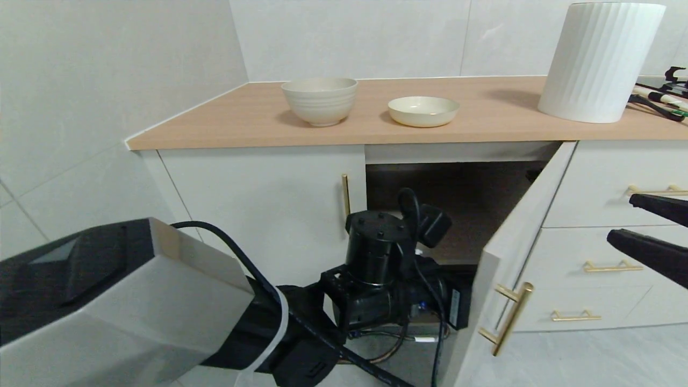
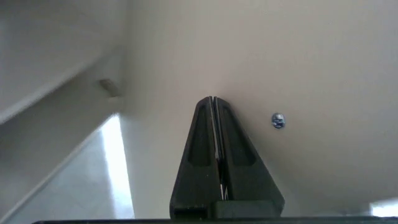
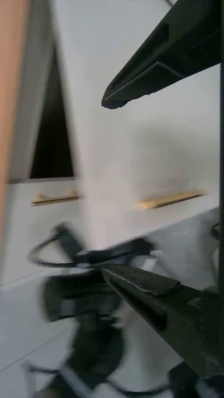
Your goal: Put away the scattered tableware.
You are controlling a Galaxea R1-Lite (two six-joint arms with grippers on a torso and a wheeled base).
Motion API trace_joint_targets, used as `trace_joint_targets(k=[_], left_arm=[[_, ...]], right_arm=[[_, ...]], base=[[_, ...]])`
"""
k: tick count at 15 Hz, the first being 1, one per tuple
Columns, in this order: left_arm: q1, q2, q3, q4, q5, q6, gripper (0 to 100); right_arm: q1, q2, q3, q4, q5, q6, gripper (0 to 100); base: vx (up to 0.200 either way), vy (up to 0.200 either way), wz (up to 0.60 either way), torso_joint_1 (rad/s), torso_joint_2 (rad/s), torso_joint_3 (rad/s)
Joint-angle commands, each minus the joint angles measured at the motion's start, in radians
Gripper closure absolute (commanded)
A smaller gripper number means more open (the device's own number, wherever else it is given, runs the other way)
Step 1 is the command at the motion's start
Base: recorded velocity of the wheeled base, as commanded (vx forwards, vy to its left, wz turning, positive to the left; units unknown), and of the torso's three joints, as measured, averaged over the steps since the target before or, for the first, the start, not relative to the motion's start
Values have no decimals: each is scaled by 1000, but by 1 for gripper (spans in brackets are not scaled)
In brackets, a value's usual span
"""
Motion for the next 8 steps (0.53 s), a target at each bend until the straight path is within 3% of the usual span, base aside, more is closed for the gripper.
trace_joint_targets(k=[1,3,5,7,8], left_arm=[[-114,-1,-28,4,4,0,100],[-214,-13,-12,1,16,-2,100],[-215,-29,-2,-7,58,-9,100],[-154,-53,3,-8,104,-43,100],[-91,-95,43,-10,113,-55,100]], right_arm=[[1,-6,-37,0,3,22,0],[4,-30,-50,0,7,33,0],[4,-43,-50,0,7,33,0],[4,-37,-52,0,7,33,0],[4,-27,-52,0,7,33,0]], base=[[0,0,0,0,0,0],[0,0,0,0,0,0],[0,0,0,0,0,0],[0,0,0,0,0,0],[0,0,0,0,0,0]])
